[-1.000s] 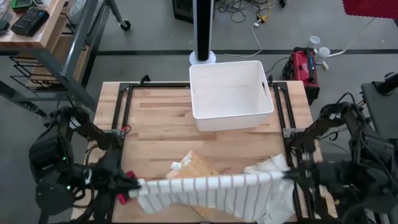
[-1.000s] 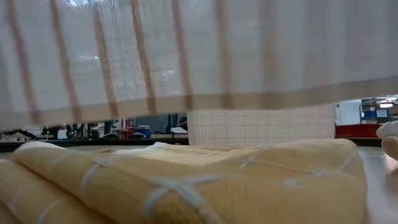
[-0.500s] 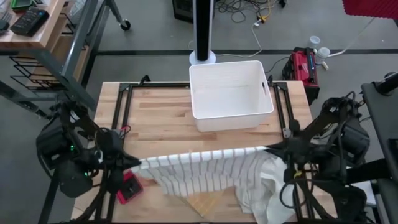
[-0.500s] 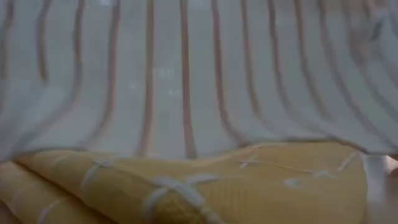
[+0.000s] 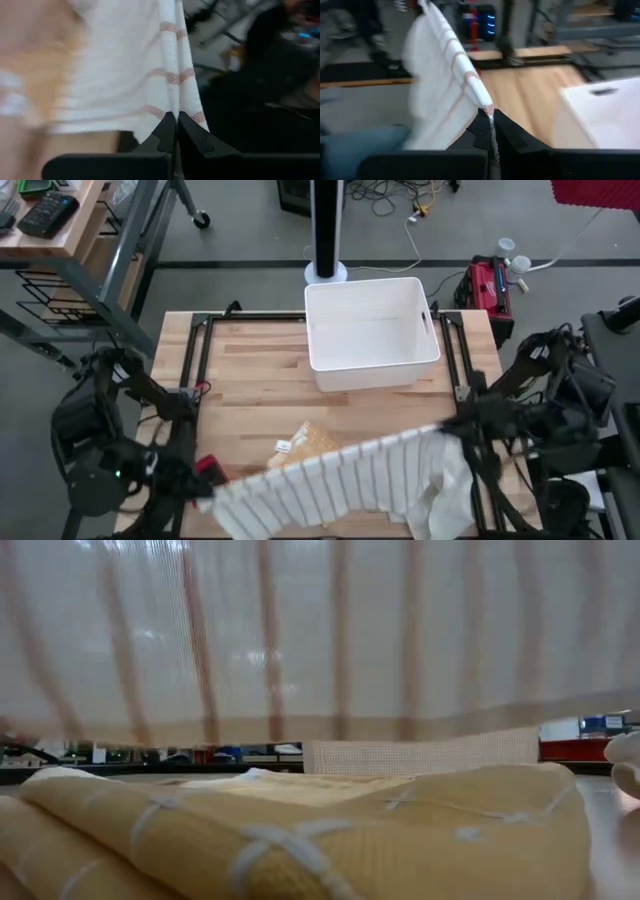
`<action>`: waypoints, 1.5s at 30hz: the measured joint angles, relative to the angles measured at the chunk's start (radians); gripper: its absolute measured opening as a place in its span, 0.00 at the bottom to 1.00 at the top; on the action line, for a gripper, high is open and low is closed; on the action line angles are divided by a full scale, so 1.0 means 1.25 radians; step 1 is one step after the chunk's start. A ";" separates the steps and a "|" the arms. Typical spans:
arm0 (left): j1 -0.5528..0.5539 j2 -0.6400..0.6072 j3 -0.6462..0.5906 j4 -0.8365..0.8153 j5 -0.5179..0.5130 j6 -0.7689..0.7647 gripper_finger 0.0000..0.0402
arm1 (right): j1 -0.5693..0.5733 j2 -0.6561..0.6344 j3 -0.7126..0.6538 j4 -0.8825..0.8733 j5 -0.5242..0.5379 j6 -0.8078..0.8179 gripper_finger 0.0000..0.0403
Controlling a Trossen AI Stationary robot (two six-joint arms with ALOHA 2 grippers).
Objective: Fold towel
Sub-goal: Fold the brown patterned towel
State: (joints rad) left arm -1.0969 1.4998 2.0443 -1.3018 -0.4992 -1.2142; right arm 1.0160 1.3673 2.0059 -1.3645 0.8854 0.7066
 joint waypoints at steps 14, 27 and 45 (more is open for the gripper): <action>0.019 -0.041 0.017 -0.195 -0.228 -0.002 0.00 | -0.171 0.009 -0.154 -0.137 -0.160 0.182 0.00; 0.031 -0.072 0.005 -0.217 -0.251 0.036 0.00 | -0.227 -0.011 -0.077 -0.126 -0.118 0.067 0.00; 0.056 -0.148 -0.051 -0.149 -0.134 0.159 0.00 | -0.302 -0.032 -0.018 -0.100 -0.189 -0.013 0.00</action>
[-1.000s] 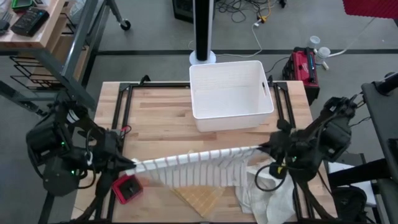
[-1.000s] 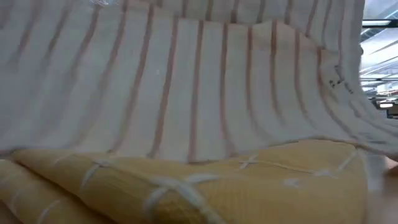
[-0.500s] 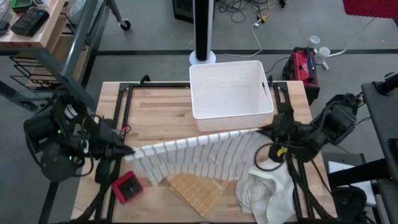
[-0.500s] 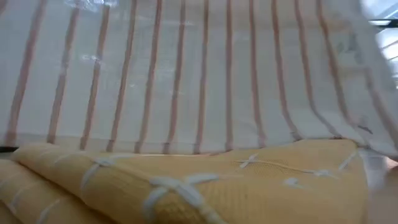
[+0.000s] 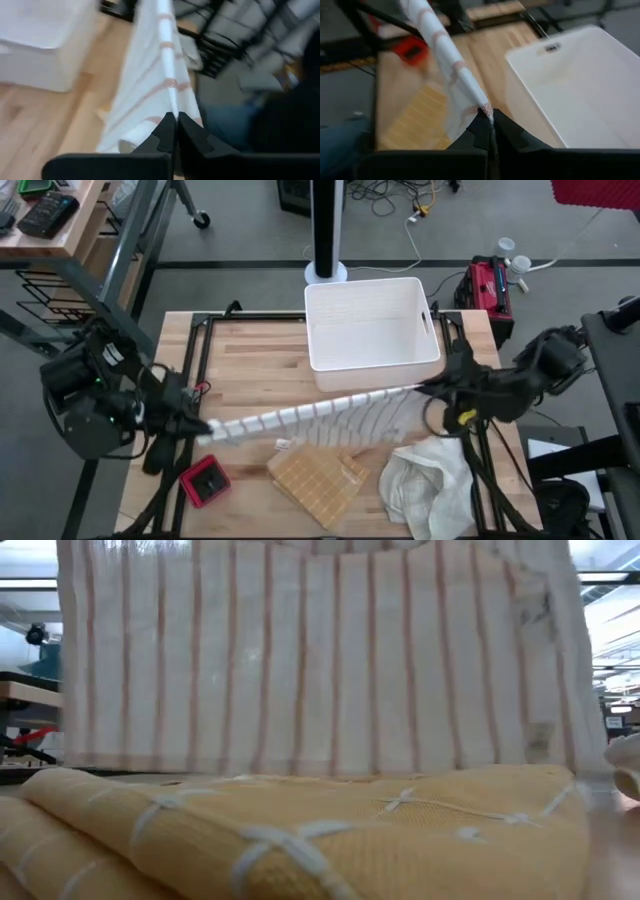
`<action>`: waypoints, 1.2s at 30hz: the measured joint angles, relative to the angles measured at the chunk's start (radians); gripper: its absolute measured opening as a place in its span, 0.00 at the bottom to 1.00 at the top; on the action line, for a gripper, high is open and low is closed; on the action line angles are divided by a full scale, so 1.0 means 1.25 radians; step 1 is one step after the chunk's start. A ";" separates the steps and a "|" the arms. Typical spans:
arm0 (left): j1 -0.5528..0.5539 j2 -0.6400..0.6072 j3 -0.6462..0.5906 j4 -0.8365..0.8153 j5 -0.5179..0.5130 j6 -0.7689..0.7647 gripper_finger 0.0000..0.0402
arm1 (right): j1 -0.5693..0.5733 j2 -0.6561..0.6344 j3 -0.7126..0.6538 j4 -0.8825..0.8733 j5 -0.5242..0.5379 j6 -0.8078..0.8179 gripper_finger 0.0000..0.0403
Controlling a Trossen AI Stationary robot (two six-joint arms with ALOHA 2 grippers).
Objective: Fold towel
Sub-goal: Fold the brown patterned towel
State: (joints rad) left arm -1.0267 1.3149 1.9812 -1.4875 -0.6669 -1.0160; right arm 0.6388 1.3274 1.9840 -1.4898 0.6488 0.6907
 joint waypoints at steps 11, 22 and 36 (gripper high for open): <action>-0.002 0.012 0.001 0.068 0.069 0.027 0.00 | 0.005 0.001 0.086 0.013 -0.071 -0.003 0.00; -0.004 -0.024 0.000 0.044 0.061 -0.024 0.00 | 0.014 0.043 0.092 0.008 -0.096 0.060 0.00; -0.032 -0.012 0.016 0.132 0.109 -0.040 0.00 | 0.072 0.116 0.253 -0.001 -0.030 0.030 0.00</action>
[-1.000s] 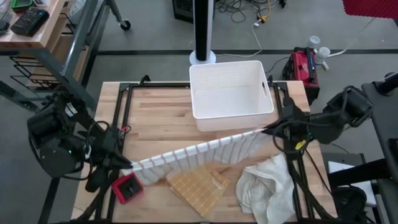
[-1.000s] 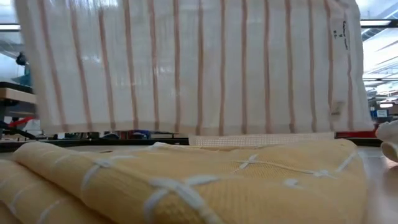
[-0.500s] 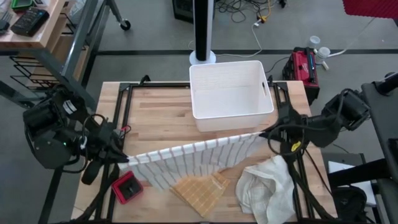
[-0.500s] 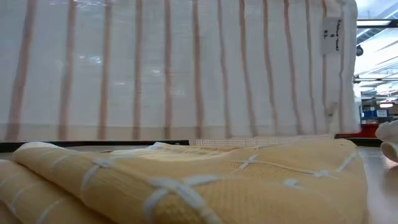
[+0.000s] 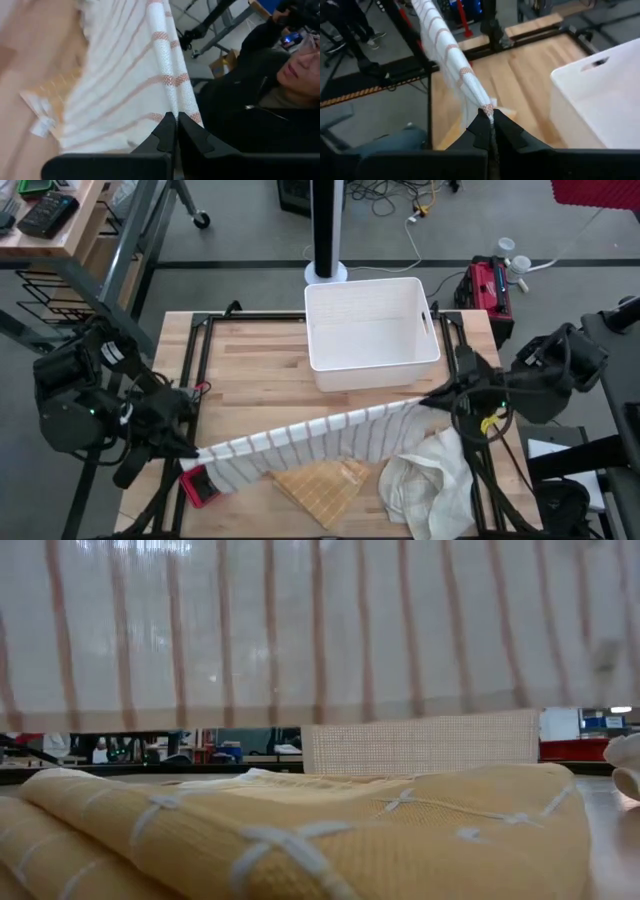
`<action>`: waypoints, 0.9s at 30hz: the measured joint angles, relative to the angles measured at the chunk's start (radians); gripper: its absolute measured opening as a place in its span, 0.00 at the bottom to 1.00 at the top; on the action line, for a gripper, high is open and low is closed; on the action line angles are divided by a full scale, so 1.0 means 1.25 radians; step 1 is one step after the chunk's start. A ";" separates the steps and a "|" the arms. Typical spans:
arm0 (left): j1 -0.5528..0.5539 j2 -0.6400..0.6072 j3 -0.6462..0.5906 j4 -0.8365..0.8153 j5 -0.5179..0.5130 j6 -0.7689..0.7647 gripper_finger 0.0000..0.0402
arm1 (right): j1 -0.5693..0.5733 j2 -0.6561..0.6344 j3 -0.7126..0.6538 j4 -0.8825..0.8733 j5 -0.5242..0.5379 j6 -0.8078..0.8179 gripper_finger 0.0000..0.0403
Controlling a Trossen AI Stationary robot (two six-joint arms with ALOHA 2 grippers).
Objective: Fold towel
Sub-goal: Fold the brown patterned towel
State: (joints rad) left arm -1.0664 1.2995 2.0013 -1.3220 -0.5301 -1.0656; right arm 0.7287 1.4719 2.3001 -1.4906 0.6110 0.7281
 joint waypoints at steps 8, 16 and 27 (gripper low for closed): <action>-0.001 -0.002 0.000 -0.050 -0.054 0.033 0.00 | -0.004 0.008 -0.015 -0.007 0.027 -0.039 0.07; 0.000 -0.003 0.000 -0.053 -0.116 0.047 0.11 | -0.018 0.021 -0.017 -0.036 0.046 -0.041 0.31; 0.002 -0.004 -0.017 -0.182 -0.256 -0.054 0.33 | -0.030 0.026 -0.065 -0.065 0.110 -0.062 0.54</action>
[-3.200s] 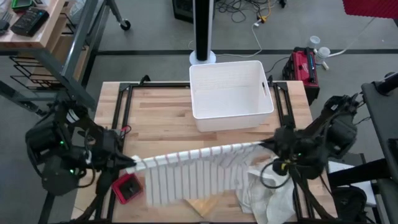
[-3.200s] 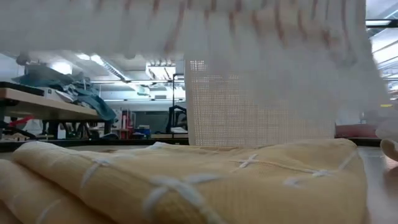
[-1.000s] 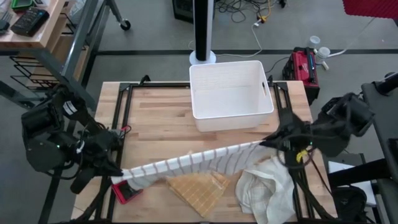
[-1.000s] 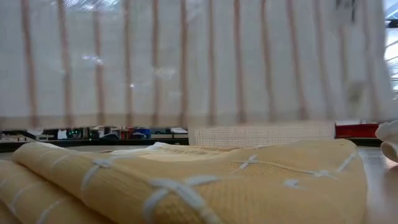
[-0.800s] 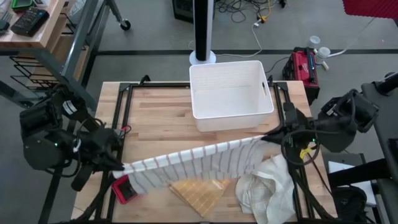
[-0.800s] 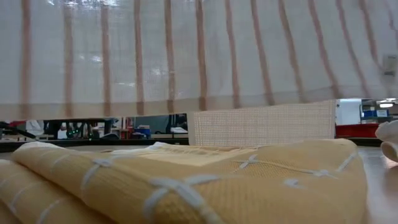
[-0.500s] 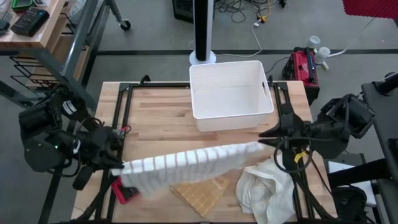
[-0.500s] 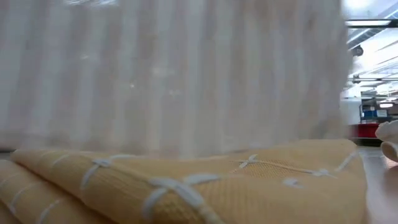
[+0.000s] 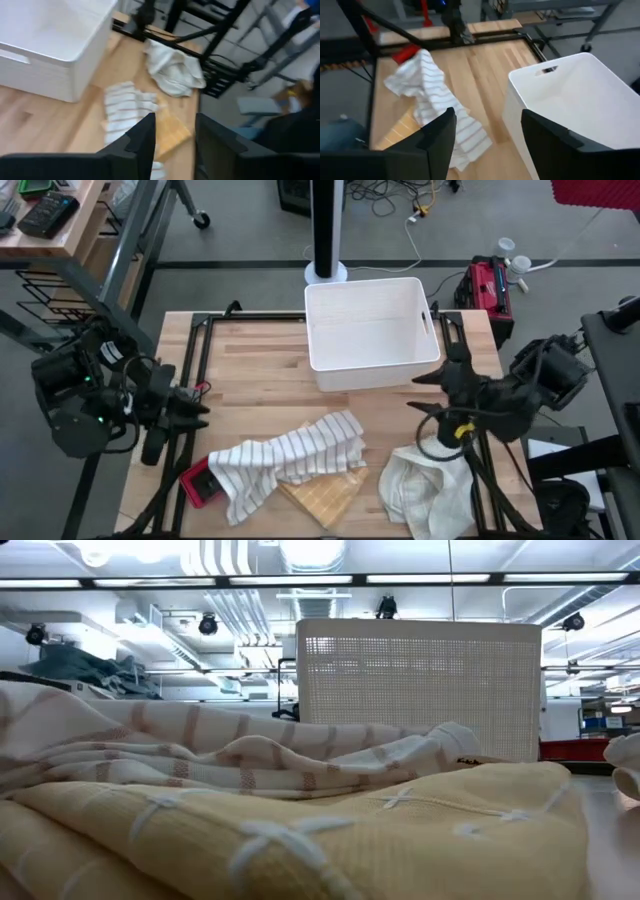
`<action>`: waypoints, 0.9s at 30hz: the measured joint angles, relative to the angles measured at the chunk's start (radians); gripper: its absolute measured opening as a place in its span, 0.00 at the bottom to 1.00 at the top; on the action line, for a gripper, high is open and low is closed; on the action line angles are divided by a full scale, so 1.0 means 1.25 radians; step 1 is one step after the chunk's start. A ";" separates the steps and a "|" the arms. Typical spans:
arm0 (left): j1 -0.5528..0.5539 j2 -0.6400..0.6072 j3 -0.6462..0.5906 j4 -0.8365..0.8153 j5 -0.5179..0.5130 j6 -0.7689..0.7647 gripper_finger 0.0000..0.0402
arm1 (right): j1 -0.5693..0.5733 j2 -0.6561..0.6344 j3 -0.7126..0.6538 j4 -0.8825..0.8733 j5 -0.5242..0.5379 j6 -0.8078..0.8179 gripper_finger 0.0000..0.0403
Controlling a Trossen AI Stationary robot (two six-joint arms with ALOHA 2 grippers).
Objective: Fold towel
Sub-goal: Fold the brown patterned towel
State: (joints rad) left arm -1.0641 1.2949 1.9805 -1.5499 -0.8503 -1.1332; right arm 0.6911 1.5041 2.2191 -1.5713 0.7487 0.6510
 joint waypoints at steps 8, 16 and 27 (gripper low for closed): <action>0.072 -0.010 -0.192 -0.019 0.030 0.018 0.31 | -0.120 0.000 -0.171 0.000 -0.137 -0.040 0.53; 0.176 -0.006 -0.437 0.107 0.266 -0.002 0.26 | -0.271 0.003 -0.368 0.147 -0.342 -0.204 0.48; 0.249 -0.006 -0.718 0.453 0.311 0.103 0.21 | -0.373 0.012 -0.592 0.464 -0.540 -0.423 0.52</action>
State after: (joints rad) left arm -0.7524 1.2869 1.0824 -0.9841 -0.4617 -1.0048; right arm 0.2242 1.5191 1.4796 -0.9910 0.0736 0.1226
